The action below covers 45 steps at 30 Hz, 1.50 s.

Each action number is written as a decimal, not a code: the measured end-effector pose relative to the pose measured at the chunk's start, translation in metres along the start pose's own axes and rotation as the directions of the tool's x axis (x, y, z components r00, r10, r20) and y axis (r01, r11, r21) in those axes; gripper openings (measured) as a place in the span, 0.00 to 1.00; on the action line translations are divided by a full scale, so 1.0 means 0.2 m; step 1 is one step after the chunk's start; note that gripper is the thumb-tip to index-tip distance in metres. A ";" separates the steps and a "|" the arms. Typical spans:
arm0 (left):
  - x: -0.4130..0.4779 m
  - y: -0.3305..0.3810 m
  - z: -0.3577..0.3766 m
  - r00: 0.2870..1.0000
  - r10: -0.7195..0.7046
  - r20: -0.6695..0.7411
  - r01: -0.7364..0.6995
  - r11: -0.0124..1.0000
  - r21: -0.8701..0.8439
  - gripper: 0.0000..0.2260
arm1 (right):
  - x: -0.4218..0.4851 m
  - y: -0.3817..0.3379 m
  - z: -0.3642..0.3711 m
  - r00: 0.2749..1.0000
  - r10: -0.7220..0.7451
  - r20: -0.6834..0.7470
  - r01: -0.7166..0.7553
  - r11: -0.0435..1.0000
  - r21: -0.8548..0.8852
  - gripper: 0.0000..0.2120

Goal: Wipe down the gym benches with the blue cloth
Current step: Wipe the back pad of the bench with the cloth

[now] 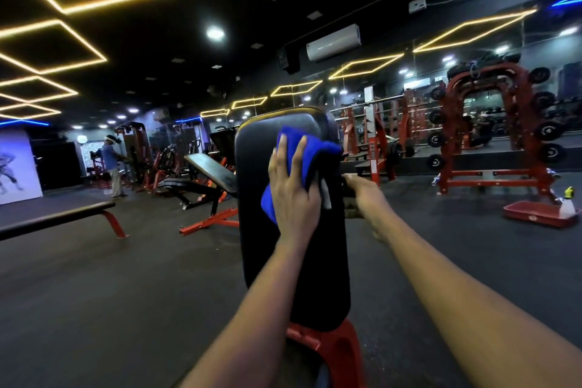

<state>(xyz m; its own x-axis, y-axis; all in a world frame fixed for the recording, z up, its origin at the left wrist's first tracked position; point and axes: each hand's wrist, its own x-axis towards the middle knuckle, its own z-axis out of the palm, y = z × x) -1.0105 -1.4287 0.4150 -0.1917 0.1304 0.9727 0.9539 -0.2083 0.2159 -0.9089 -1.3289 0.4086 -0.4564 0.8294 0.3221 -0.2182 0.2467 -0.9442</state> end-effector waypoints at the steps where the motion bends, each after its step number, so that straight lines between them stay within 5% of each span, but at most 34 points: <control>1: 0.13 0.04 0.01 0.997 0.075 0.029 -0.076 0.996 0.040 0.27 | 0.01 -0.02 0.00 1.000 0.021 -0.011 -0.021 1.000 -0.011 0.15; 5: 0.60 0.12 0.08 0.957 0.187 0.222 -0.238 0.942 0.237 0.25 | 0.03 -0.12 0.00 0.998 0.037 -0.058 -0.038 0.999 -0.010 0.15; 8: 0.72 0.11 0.13 0.843 0.177 0.509 -0.401 0.836 0.374 0.23 | 0.07 -0.19 0.03 0.991 -0.071 -0.114 0.075 0.997 0.026 0.14; 11: 0.74 0.05 0.12 0.800 0.299 0.521 -0.497 0.815 0.296 0.23 | 0.12 -0.25 0.08 0.974 -0.175 -0.142 0.181 0.983 0.027 0.11; 14: 0.85 -0.07 0.10 0.902 0.117 0.416 -0.237 0.939 0.248 0.21 | 0.12 -0.26 0.09 0.970 -0.183 -0.161 0.190 0.982 0.023 0.17; 17: 0.97 -0.20 0.06 0.904 -0.167 0.394 0.025 0.940 0.340 0.26 | 0.06 -0.28 0.09 0.968 -0.178 -0.175 0.182 0.983 0.005 0.16; 19: 0.96 -0.17 0.08 0.908 -0.154 0.389 0.001 0.931 0.366 0.26 | 0.06 -0.31 0.11 0.953 -0.191 -0.235 0.183 0.982 -0.055 0.14; 23: 0.84 -0.17 0.06 0.928 0.152 0.339 -0.220 0.960 0.173 0.19 | 0.05 -0.35 0.24 0.918 -0.172 -0.356 0.164 0.985 -0.053 0.24; 28: 0.97 -0.41 -0.03 0.908 -0.148 0.391 0.043 0.963 0.265 0.22 | 0.08 -0.37 0.34 0.847 -0.283 -0.451 0.217 0.957 -0.193 0.27; 30: 0.99 -0.35 0.01 0.893 -0.163 0.419 0.026 0.949 0.314 0.20 | 0.10 -0.36 0.37 0.799 -0.306 -0.517 0.205 0.948 -0.244 0.27; 35: 0.87 -0.20 0.06 0.899 0.218 0.380 -0.287 0.948 0.135 0.21 | 0.08 -0.35 0.36 0.805 -0.267 -0.531 0.148 0.955 -0.257 0.28; 42: 1.04 -0.41 -0.02 0.866 -0.258 0.429 0.113 0.935 0.335 0.18 | 0.07 -0.35 0.37 0.797 -0.286 -0.532 0.148 0.947 -0.287 0.29; 45: 0.99 -0.29 0.05 0.893 -0.288 0.345 0.128 0.899 0.419 0.17 | 0.07 -0.36 0.38 0.783 -0.281 -0.554 0.126 0.945 -0.301 0.28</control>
<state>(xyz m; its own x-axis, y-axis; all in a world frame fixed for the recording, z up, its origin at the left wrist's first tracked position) -1.1013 -1.3815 0.5940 -0.3659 0.5113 0.7776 0.9299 0.2352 0.2829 -0.9650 -1.3739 0.4862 0.1818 0.8584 0.4797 -0.0044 0.4885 -0.8725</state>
